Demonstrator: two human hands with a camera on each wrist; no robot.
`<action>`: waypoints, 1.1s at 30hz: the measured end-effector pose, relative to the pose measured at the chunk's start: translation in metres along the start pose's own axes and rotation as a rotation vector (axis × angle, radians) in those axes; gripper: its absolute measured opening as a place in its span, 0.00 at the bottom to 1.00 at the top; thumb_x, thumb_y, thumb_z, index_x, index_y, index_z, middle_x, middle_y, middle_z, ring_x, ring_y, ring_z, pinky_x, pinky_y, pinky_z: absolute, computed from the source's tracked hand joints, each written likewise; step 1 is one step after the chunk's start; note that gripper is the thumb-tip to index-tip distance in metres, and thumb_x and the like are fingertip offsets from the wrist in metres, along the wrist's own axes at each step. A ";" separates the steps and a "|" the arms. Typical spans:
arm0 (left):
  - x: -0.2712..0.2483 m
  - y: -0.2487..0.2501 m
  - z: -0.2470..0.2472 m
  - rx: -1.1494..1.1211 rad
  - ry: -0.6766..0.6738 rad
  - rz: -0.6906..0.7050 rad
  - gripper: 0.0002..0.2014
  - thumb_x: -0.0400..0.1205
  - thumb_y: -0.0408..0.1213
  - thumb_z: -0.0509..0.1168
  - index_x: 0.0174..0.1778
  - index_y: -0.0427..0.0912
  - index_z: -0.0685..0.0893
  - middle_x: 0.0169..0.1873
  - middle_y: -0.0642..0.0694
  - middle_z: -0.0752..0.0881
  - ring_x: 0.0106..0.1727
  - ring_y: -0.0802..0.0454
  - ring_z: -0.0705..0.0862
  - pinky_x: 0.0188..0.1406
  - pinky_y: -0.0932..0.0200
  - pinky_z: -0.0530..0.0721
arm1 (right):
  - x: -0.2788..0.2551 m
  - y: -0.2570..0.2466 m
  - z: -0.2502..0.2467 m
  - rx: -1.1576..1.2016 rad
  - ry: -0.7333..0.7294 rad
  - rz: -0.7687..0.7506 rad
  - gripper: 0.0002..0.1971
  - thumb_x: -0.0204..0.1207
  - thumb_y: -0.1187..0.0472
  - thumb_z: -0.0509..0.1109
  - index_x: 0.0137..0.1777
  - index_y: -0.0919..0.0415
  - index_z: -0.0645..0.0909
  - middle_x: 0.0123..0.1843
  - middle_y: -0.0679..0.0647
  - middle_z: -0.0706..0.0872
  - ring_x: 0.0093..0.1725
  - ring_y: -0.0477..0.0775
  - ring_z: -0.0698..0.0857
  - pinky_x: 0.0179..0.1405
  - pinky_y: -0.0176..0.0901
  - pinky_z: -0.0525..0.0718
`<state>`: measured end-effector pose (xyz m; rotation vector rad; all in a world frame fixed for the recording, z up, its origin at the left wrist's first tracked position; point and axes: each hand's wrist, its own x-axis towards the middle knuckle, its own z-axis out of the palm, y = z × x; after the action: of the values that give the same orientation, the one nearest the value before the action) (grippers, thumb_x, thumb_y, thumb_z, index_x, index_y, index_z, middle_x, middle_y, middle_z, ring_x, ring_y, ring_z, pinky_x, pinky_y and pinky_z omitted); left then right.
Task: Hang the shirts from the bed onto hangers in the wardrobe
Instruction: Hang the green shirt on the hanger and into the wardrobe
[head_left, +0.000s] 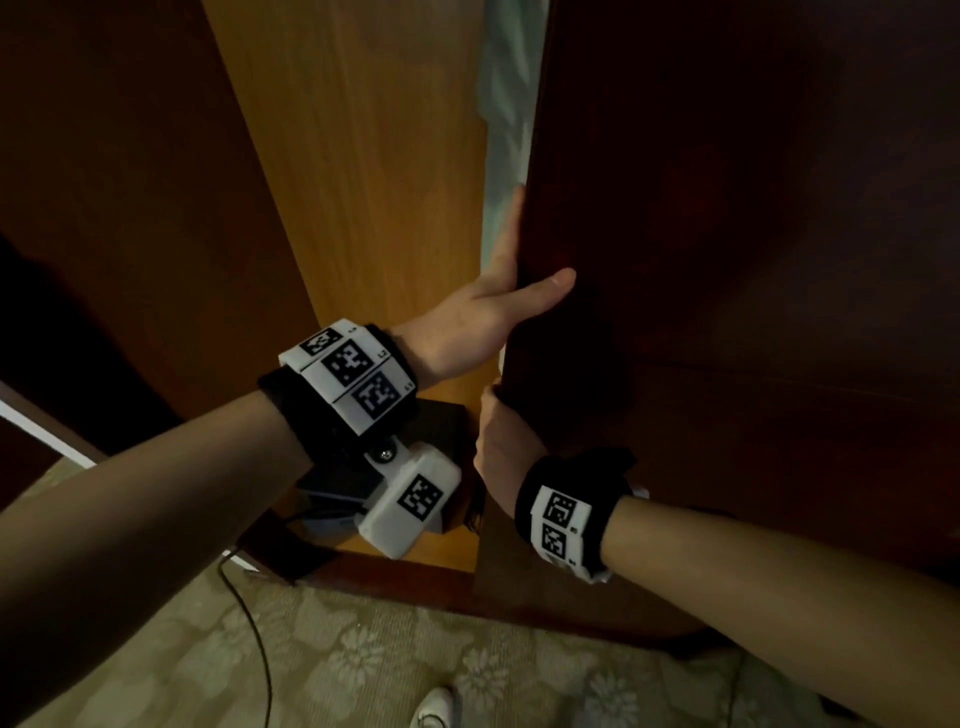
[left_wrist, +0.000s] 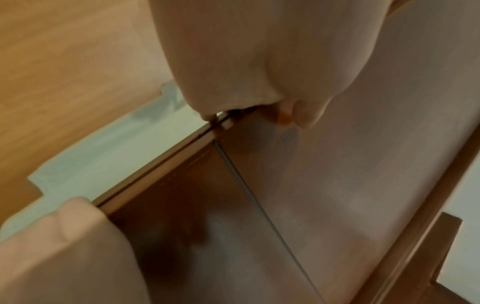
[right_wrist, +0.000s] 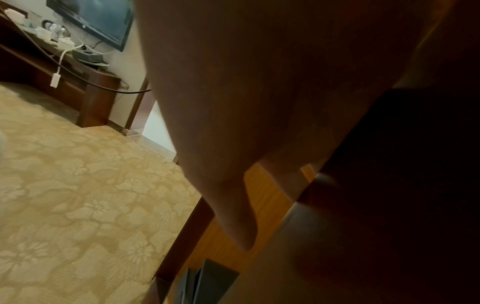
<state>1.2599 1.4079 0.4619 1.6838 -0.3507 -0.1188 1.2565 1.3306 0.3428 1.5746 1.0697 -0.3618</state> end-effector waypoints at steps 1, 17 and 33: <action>0.002 0.001 0.007 0.011 -0.002 0.000 0.48 0.80 0.43 0.62 0.86 0.46 0.34 0.87 0.51 0.48 0.86 0.58 0.52 0.86 0.53 0.56 | -0.010 0.000 0.001 -0.160 0.070 -0.009 0.30 0.86 0.48 0.60 0.85 0.49 0.56 0.77 0.57 0.74 0.78 0.63 0.69 0.75 0.55 0.64; 0.000 0.008 0.017 0.113 0.006 -0.058 0.57 0.71 0.19 0.62 0.86 0.56 0.34 0.86 0.59 0.46 0.81 0.64 0.53 0.65 0.75 0.70 | -0.014 -0.011 0.015 0.010 0.188 0.115 0.30 0.87 0.44 0.55 0.84 0.57 0.62 0.84 0.60 0.66 0.84 0.67 0.59 0.80 0.67 0.51; -0.002 0.011 -0.159 0.830 -0.244 0.085 0.37 0.85 0.34 0.64 0.86 0.54 0.54 0.85 0.49 0.57 0.85 0.51 0.56 0.78 0.59 0.59 | -0.016 0.083 -0.087 1.514 0.399 0.620 0.21 0.78 0.48 0.64 0.66 0.56 0.80 0.63 0.54 0.81 0.63 0.59 0.81 0.57 0.44 0.80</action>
<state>1.3003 1.5584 0.4957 2.4764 -0.7212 -0.1240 1.2865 1.4061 0.4331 3.3085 0.3930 -0.4519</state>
